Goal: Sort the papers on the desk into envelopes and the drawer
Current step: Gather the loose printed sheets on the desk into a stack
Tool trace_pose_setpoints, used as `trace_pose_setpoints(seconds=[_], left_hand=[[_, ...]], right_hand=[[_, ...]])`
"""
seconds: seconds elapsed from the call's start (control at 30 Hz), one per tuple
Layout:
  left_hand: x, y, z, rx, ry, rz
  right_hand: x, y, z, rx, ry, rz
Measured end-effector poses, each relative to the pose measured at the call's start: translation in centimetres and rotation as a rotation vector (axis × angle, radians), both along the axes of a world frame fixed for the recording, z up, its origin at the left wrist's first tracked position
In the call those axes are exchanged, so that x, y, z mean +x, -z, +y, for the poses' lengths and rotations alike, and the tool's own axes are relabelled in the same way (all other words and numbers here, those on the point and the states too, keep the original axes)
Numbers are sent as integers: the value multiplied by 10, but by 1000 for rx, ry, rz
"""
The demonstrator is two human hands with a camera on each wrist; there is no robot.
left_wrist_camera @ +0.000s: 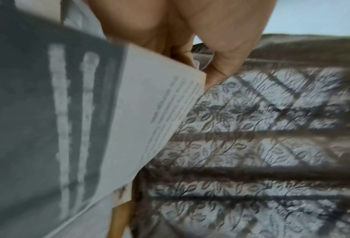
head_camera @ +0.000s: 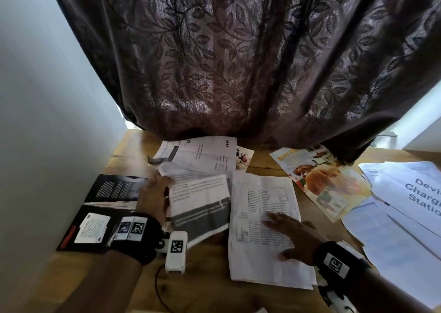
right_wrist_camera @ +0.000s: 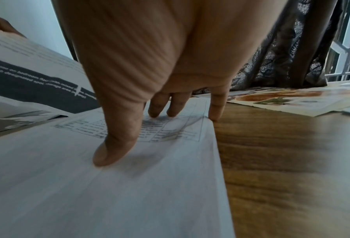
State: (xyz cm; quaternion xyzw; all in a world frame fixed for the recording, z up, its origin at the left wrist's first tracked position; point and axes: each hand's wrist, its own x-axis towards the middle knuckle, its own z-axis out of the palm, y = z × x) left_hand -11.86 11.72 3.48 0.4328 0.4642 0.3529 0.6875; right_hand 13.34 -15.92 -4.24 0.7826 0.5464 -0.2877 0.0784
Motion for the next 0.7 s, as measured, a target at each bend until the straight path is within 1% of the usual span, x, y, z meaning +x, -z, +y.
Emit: trace_pose_setpoints(seconds=[0.03, 0.1, 0.13, 0.17, 0.2, 0.27, 0.33, 0.4, 0.43, 0.47, 0.5, 0.53, 0.57, 0.6, 0.63, 0.67, 0.7], left_hand=[[-4, -11, 1, 31, -27, -65], [-9, -32, 4, -43, -43, -191], [-10, -42, 4, -44, -35, -207], [-10, -45, 6, -17, -27, -193], [-9, -47, 8, -20, -12, -216], [-7, -54, 6, -63, 45, -284], [2, -66, -6, -129, 146, -337], [14, -73, -19, -192, 228, -363], [19, -76, -25, -227, 267, -373], [25, -78, -31, -265, 311, -390], [32, -79, -38, -303, 351, -400], [41, -76, -45, -327, 365, -387], [48, -71, -51, -327, 369, -374], [57, -65, -57, -294, 358, -359], [65, -56, -63, -227, 335, -303], [72, -48, -69, -141, 329, -213], [77, -35, -72, -62, 340, -88]], right_hand=[[0, 0, 0, 7, -2, 6], [1, -1, 0, 6, -8, 25], [3, -2, 0, 3, -15, 28], [5, -4, 0, 5, -19, 30], [7, -6, 1, 16, -15, 28], [10, -13, 5, 88, 44, 21], [14, -29, 11, 258, 201, 101], [18, -52, 20, 451, 424, 293], [20, -61, 26, 540, 548, 453], [20, -71, 31, 610, 680, 660], [21, -77, 35, 639, 813, 882], [23, -81, 35, 627, 915, 1061], [22, -85, 35, 598, 983, 1203], [24, -85, 32, 571, 1026, 1293], [25, -86, 27, 553, 1051, 1369], [28, -83, 20, 554, 1069, 1366], [32, -78, 14, 570, 1054, 1310]])
